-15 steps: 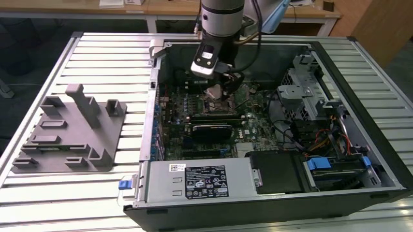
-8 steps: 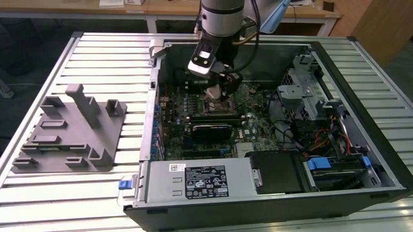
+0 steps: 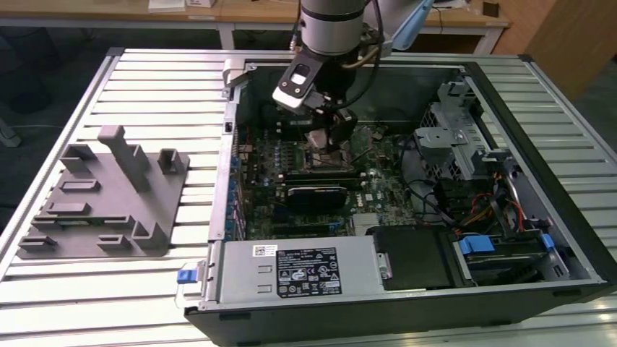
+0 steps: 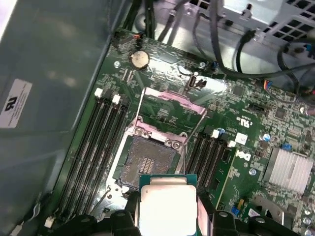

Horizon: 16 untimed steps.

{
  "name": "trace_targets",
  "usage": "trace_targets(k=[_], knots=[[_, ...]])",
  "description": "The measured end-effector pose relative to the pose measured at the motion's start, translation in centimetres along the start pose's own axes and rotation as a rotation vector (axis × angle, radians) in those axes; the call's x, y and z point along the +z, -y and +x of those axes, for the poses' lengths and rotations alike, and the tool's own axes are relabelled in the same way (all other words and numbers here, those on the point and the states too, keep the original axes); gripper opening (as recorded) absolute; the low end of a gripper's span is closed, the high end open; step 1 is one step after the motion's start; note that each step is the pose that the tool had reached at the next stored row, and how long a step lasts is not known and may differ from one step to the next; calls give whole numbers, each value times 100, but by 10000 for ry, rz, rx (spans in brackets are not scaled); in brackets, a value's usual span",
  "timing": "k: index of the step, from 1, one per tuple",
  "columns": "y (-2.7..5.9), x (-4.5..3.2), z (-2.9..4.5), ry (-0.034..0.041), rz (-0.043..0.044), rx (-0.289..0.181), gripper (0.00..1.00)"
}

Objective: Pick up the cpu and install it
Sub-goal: 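Place the cpu into insertion slot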

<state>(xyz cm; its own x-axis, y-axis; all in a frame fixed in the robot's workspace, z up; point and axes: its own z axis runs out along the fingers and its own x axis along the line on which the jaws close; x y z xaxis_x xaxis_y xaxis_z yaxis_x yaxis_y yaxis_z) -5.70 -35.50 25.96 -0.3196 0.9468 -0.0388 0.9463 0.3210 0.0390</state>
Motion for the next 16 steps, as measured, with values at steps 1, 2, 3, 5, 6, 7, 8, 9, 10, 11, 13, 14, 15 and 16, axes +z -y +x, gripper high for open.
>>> trace_targets(k=[1, 2, 3, 5, 6, 7, 8, 9, 10, 11, 13, 14, 15, 16], knots=[[0, 1, 0, 5, 5, 124, 55], [0, 2, 0, 10, 9, 255, 55], [0, 3, 0, 15, 15, 399, 55], [0, 6, 0, 26, 26, 697, 55], [0, 8, 0, 32, 32, 848, 55], [0, 10, 0, 38, 38, 1000, 55], [1, 12, 0, 44, 44, 1153, 55], [1, 15, 1, 50, 50, 1309, 55], [1, 17, 1, 57, 56, 1467, 55], [1, 20, 1, 63, 62, 1626, 55], [1, 25, 1, 76, 75, 1940, 55], [1, 27, 1, 82, 81, 2077, 55], [2, 28, 1, 87, 86, 2206, 55], [2, 28, 1, 92, 91, 2305, 55]])
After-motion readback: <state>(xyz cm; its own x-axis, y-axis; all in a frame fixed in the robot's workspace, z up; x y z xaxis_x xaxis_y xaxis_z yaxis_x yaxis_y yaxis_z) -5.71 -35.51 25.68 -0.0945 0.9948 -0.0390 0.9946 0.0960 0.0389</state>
